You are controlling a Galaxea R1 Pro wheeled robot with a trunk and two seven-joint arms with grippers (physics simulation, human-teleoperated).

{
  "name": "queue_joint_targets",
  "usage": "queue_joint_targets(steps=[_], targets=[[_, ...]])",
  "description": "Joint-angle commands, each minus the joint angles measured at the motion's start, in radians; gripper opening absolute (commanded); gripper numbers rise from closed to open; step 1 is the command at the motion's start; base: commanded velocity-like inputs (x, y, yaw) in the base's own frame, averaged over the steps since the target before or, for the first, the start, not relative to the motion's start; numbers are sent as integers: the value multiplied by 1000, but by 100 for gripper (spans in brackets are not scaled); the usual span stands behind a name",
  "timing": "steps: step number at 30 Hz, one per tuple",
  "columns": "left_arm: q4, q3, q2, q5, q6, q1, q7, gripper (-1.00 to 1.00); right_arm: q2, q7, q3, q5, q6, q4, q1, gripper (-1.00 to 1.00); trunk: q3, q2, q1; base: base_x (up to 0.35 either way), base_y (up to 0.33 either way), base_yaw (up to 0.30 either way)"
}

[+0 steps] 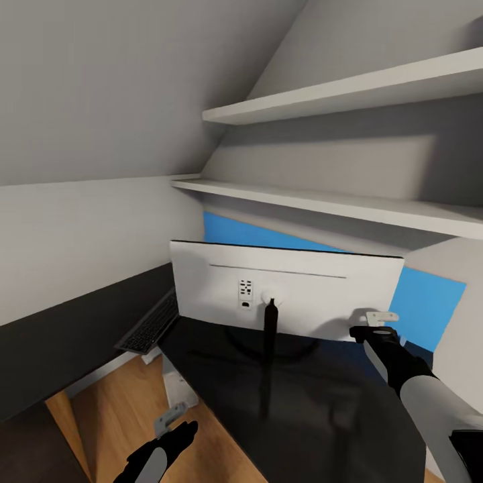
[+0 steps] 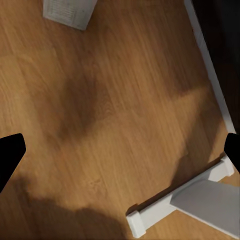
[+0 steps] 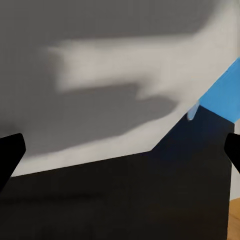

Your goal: In the bedroom, organize the workspace by keeping the computer under the desk, ensuring the monitor is on the desk, placing the keyboard on the desk next to the monitor, placing the mouse on the desk next to the keyboard, moving the folder from the swivel chair onto the desk next to the mouse, stacking the notebook on top of the folder with the pen on top of the notebook, and positioning the swivel chair next to the desk.

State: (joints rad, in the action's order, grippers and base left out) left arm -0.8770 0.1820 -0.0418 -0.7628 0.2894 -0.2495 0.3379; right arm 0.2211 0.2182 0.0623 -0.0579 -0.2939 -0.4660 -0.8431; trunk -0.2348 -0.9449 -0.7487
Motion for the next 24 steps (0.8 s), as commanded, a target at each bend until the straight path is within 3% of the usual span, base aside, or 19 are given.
queue_joint_targets(steps=[1, 24], targets=[[-2, 2, 0, -9, 2, -1, 8, 100, 1, 6, 7, -6, -6, -2, -1, 100, -1, -1, 0, 45, 0, -1], [0, 2, 0, -9, 1, -1, 9, 100, 2, 2, 6, -7, -8, -2, -1, 100, -1, -1, 0, 57, 0, 0]])
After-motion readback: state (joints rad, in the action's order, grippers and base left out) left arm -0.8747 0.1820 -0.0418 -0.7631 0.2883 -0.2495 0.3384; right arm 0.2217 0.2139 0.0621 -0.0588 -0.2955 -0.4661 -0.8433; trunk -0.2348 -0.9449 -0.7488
